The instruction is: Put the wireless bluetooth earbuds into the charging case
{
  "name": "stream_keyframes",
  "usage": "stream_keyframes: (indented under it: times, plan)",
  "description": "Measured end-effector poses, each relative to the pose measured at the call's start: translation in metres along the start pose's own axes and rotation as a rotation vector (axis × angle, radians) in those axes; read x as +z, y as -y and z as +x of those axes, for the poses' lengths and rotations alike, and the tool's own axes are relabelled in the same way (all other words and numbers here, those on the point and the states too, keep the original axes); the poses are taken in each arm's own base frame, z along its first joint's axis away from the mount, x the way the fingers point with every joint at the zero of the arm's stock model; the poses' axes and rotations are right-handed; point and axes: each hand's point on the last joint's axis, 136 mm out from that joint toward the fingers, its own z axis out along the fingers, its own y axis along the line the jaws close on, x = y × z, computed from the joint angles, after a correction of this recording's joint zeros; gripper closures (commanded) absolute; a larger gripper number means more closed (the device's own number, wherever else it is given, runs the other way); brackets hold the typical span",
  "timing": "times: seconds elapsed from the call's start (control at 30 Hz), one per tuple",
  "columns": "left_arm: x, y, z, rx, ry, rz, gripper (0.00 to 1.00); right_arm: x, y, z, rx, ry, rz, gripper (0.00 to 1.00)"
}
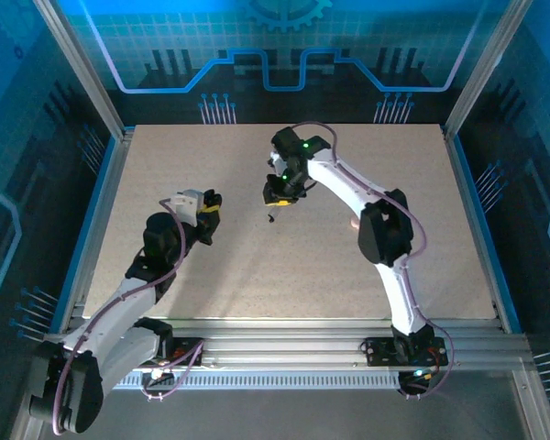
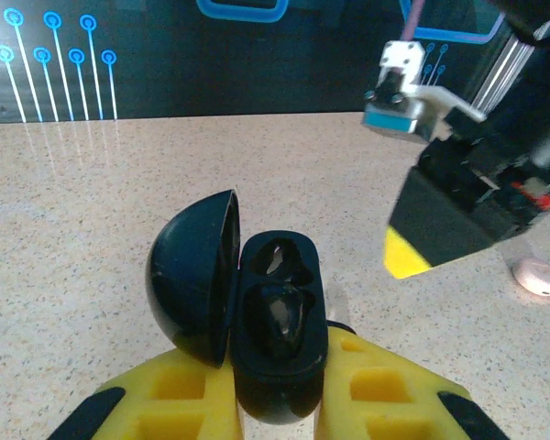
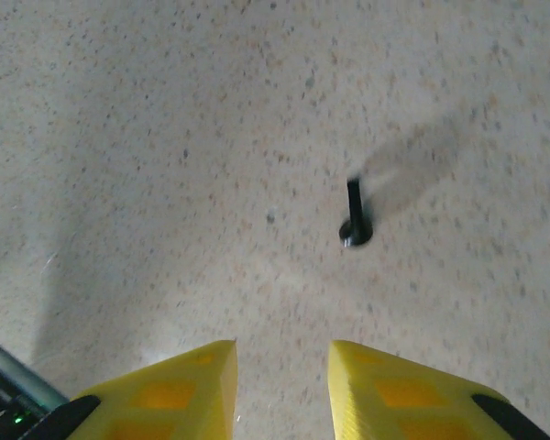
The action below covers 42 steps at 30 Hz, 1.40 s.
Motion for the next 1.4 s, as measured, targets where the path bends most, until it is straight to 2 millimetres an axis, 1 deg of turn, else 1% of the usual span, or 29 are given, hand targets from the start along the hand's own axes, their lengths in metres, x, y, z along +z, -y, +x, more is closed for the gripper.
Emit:
stream_keyframes:
  times: [0.1,0.2,0.3,0.37,0.57,0.8,1.0,1.1,1.2,1.4]
  plan:
    - [0.000,-0.002,0.002,-0.002,-0.007,-0.010,0.86,0.021,0.007,-0.005,-0.001,-0.027,0.014,0.67]
    - [0.000,-0.004,0.002,-0.003,-0.007,-0.015,0.86,0.041,0.015,-0.002,0.006,-0.063,0.029,0.64]
    - [0.000,-0.005,0.002,-0.004,-0.007,-0.018,0.86,0.055,0.023,0.002,0.014,-0.095,0.041,0.64]
    - [0.000,-0.005,0.002,-0.004,-0.006,-0.019,0.86,0.061,0.025,0.004,0.019,-0.107,0.042,0.65]
    - [0.000,-0.005,0.002,-0.004,-0.006,-0.019,0.86,0.069,0.025,0.004,0.022,-0.118,0.028,0.65]
    - [-0.002,-0.005,-0.001,-0.002,0.002,-0.018,0.86,0.084,0.027,0.000,0.020,-0.124,0.018,0.65]
    - [-0.002,-0.005,0.000,-0.003,0.000,-0.018,0.86,0.085,0.019,-0.007,-0.005,-0.110,-0.022,0.68]
    - [-0.002,-0.005,0.000,-0.002,0.000,-0.018,0.86,0.090,0.017,-0.007,-0.012,-0.117,-0.038,0.70]
    - [-0.002,-0.005,0.000,-0.002,0.000,-0.018,0.86,0.092,0.014,-0.009,-0.024,-0.117,-0.055,0.71]
    - [-0.002,-0.005,0.000,-0.002,0.000,-0.018,0.86,0.092,0.012,-0.008,-0.055,-0.122,-0.064,0.72]
